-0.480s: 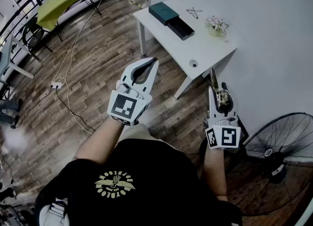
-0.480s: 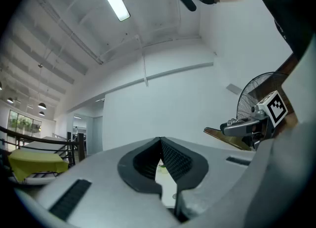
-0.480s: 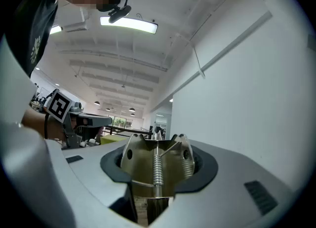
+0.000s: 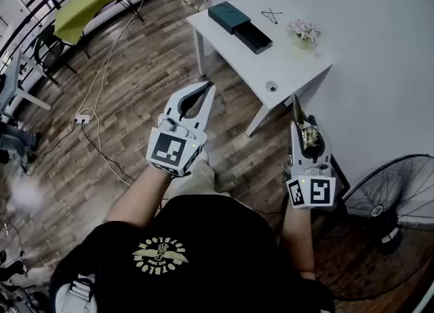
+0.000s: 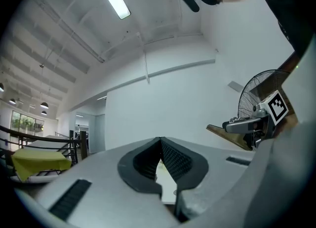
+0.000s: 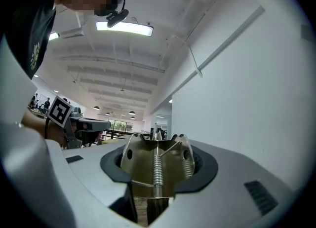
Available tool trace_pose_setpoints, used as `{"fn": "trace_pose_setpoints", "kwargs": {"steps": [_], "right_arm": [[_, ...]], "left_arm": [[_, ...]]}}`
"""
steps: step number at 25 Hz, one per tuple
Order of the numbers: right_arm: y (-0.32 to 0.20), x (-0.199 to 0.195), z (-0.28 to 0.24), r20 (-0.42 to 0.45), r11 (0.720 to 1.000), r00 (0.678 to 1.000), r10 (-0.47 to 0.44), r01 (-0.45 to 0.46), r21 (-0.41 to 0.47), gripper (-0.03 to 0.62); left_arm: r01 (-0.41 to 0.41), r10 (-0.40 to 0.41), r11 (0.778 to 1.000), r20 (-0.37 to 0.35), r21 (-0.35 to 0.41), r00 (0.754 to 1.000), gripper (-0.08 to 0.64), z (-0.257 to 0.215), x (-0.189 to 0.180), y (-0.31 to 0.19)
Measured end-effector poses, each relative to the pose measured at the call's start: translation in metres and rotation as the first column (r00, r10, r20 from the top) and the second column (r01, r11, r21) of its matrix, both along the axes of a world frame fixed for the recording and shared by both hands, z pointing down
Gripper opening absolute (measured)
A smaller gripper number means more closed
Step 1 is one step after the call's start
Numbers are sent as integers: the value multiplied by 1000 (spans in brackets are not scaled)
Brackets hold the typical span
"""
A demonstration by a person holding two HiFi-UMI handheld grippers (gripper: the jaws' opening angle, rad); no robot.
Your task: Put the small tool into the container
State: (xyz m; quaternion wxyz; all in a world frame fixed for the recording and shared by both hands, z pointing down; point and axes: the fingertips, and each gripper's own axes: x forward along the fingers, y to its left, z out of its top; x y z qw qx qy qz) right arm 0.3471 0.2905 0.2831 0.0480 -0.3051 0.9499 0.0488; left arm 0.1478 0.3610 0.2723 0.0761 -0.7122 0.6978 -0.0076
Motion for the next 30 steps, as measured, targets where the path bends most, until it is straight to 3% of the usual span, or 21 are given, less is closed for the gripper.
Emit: {"fn": "trace_pose_setpoints", "kwargs": {"steps": [8,15,30], "right_arm": [[-21,-12,10,25,998,1000,10,-9,-54,186],[-47,-38,4,30,999,1000,7,-5,-48,187],[-109,-92,19,25,994,1000,5,-2,-107,187]], "left_arm": [[-24,24,1000,-6,-9,1000,6,7,-11,-17],[-16,16,1000,-7,2,1000,6,4,-41,-46],[-18,17,998,-19,-61,1000,6,27,-105,-115]]}}
